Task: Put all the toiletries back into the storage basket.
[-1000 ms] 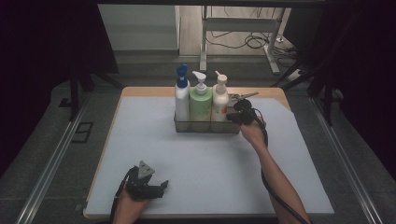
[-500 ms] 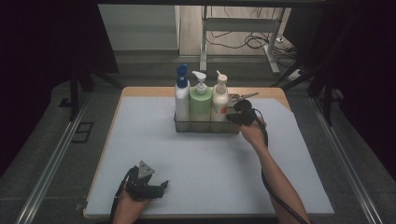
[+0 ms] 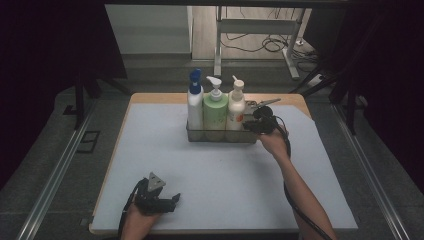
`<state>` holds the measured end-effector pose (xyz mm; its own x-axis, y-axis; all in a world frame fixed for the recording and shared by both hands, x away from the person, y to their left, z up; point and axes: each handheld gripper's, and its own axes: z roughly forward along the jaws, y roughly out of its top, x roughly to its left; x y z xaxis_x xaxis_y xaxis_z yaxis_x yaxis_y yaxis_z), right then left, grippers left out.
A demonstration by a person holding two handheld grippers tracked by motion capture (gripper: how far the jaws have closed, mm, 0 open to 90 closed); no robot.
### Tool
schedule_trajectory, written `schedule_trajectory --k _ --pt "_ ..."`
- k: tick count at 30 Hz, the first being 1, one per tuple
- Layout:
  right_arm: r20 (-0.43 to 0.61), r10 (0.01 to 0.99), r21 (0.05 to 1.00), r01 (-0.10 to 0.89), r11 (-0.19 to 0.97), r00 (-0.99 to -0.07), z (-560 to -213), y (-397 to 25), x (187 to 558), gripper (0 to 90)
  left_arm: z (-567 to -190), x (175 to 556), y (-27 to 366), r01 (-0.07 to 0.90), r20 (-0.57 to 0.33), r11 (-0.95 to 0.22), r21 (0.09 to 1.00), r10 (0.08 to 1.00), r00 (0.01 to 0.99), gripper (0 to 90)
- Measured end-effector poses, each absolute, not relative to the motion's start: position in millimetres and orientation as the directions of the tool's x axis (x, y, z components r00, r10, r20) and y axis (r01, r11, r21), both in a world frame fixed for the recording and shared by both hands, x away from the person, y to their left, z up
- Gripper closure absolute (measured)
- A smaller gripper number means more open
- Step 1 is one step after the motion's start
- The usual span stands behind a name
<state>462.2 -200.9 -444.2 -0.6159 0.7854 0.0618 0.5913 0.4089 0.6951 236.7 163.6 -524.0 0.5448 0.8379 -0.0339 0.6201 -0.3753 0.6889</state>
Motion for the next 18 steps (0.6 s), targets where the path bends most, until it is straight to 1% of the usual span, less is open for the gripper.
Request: schedule_trajectory --k 9,18 --pt "0.043 0.78 0.705 0.572 0.42 -0.625 -438 -203 454 69.5 -524 237 164 0.62 -0.032 -0.377 0.688 0.837 0.546 12.2" --pt "0.042 0.775 0.713 0.562 0.419 -0.631 -434 -207 447 57.9 -524 237 164 0.62 -0.032 -0.377 0.688 0.837 0.546 12.2"
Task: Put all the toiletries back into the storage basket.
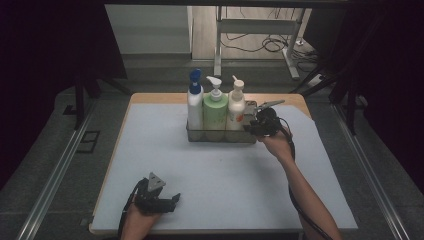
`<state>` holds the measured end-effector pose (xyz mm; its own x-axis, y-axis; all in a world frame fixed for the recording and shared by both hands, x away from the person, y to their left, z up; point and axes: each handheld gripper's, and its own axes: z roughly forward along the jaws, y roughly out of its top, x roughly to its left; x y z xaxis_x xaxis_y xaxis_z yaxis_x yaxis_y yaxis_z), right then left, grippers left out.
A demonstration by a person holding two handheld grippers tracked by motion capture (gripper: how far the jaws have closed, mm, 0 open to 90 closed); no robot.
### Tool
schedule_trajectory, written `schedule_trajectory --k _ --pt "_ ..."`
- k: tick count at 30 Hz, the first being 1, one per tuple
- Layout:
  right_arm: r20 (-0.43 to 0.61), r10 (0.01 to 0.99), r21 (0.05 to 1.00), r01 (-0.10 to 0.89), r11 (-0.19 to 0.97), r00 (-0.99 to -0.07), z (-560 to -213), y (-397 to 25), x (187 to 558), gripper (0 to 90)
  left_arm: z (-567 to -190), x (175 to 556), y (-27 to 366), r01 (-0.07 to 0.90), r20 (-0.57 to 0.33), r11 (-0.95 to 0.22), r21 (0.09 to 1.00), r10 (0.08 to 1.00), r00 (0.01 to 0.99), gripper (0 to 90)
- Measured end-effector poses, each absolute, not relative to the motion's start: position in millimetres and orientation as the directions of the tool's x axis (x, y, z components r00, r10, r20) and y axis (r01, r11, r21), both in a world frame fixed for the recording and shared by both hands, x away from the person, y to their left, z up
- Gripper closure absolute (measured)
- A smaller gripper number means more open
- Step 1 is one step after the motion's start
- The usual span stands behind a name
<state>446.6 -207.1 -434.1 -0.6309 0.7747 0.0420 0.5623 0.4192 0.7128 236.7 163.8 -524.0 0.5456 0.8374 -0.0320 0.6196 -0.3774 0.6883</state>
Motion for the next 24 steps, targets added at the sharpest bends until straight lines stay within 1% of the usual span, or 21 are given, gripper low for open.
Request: schedule_trajectory --k 3,4,12,17,19,24 --pt "0.042 0.773 0.715 0.56 0.42 -0.633 -434 -208 445 54.6 -524 237 164 0.62 -0.032 -0.377 0.688 0.838 0.545 12.2" --pt "0.042 0.772 0.715 0.558 0.42 -0.634 -434 -209 444 51.9 -524 237 164 0.62 -0.032 -0.377 0.688 0.838 0.545 12.2" --pt "0.039 0.77 0.72 0.552 0.42 -0.637 -432 -209 438 41.0 -524 237 164 0.62 -0.033 -0.376 0.689 0.838 0.545 12.2" --pt "0.038 0.764 0.72 0.547 0.426 -0.645 -430 -209 433 35.3 -524 237 164 0.62 -0.033 -0.376 0.689 0.838 0.545 12.2" --pt "0.029 0.764 0.717 0.546 0.433 -0.644 -429 -209 431 31.1 -524 237 164 0.619 -0.033 -0.376 0.689 0.838 0.545 12.2" --pt "0.021 0.756 0.715 0.539 0.446 -0.654 -427 -209 425 28.4 -524 237 164 0.619 -0.033 -0.376 0.689 0.838 0.545 12.2"
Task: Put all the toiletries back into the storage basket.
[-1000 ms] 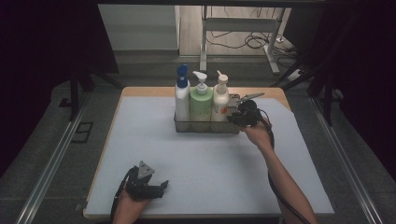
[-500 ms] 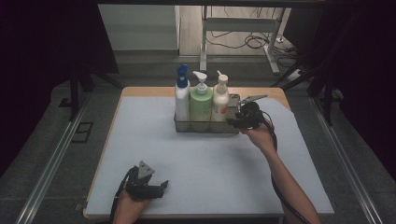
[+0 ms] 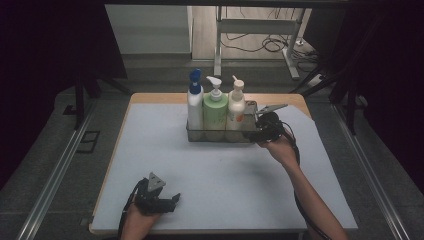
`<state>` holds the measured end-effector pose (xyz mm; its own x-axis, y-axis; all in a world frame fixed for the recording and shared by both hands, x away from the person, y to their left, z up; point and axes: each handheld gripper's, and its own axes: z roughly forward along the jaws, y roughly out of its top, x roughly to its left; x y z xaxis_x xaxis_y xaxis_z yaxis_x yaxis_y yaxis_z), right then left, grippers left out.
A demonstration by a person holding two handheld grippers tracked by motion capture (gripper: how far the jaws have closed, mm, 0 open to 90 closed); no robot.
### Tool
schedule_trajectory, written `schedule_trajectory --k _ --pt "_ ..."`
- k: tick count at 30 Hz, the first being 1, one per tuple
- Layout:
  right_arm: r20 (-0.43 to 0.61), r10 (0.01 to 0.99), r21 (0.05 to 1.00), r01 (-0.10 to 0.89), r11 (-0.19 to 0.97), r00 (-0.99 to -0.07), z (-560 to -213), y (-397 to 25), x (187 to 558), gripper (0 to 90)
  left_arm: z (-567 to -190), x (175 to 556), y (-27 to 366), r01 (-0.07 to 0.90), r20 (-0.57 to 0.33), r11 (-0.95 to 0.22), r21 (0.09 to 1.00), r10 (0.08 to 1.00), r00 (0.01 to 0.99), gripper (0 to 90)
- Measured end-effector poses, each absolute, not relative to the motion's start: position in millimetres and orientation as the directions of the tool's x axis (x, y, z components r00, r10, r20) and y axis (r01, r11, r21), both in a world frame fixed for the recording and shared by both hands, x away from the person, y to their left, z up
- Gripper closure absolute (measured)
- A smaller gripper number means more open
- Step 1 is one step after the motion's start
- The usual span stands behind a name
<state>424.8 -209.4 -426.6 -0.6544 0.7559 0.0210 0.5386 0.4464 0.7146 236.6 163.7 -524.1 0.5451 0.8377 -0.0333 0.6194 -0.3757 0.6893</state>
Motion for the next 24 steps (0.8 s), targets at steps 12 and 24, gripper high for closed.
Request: schedule_trajectory --k 12,24 --pt "0.001 0.732 0.72 0.508 0.472 -0.681 -423 -213 409 15.1 -524 237 164 0.619 -0.033 -0.376 0.689 0.838 0.545 12.2" --pt "-0.035 0.704 0.689 0.493 0.532 -0.709 -423 -221 391 4.4 -524 237 164 0.619 -0.033 -0.376 0.689 0.838 0.545 12.2"
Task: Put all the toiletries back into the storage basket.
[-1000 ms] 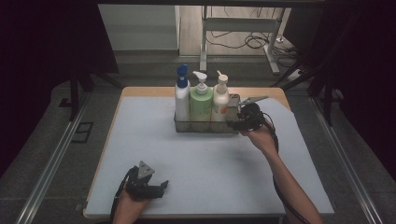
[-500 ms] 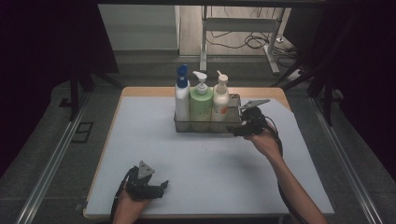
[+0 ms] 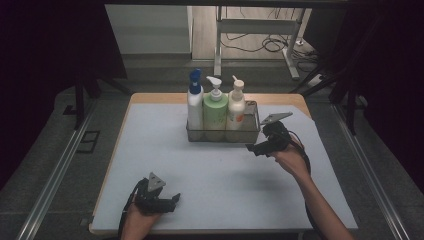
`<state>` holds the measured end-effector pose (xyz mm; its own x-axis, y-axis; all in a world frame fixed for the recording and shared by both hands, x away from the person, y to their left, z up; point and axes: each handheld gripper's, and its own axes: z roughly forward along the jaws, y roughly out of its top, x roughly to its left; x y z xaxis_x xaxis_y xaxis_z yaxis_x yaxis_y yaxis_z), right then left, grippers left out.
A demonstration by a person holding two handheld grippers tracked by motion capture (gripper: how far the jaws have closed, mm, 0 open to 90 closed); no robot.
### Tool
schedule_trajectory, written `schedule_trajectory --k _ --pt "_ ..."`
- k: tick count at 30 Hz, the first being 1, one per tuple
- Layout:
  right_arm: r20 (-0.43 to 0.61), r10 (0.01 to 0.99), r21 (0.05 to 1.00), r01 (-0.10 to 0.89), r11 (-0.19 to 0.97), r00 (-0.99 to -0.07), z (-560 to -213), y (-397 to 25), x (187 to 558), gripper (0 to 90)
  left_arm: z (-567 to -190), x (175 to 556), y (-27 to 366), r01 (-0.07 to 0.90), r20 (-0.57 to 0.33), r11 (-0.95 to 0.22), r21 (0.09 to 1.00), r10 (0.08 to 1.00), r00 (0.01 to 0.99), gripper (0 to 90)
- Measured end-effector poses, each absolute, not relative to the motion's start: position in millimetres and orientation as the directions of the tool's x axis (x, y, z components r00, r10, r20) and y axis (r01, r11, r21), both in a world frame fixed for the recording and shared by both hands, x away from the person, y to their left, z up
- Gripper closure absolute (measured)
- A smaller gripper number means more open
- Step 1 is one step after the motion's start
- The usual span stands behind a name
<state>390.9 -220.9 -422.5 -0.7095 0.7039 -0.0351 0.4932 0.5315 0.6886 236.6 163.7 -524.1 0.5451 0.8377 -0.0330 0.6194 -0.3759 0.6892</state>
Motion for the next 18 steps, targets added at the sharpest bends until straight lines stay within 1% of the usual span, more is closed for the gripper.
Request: schedule_trajectory --k 4,18 --pt "-0.033 0.698 0.685 0.492 0.537 -0.716 -423 -223 384 0.1 -524 237 164 0.619 -0.033 -0.376 0.689 0.838 0.545 12.2" --pt "-0.032 0.691 0.691 0.484 0.537 -0.722 -426 -238 357 0.0 -524 237 164 0.619 -0.033 -0.376 0.689 0.838 0.545 12.2"
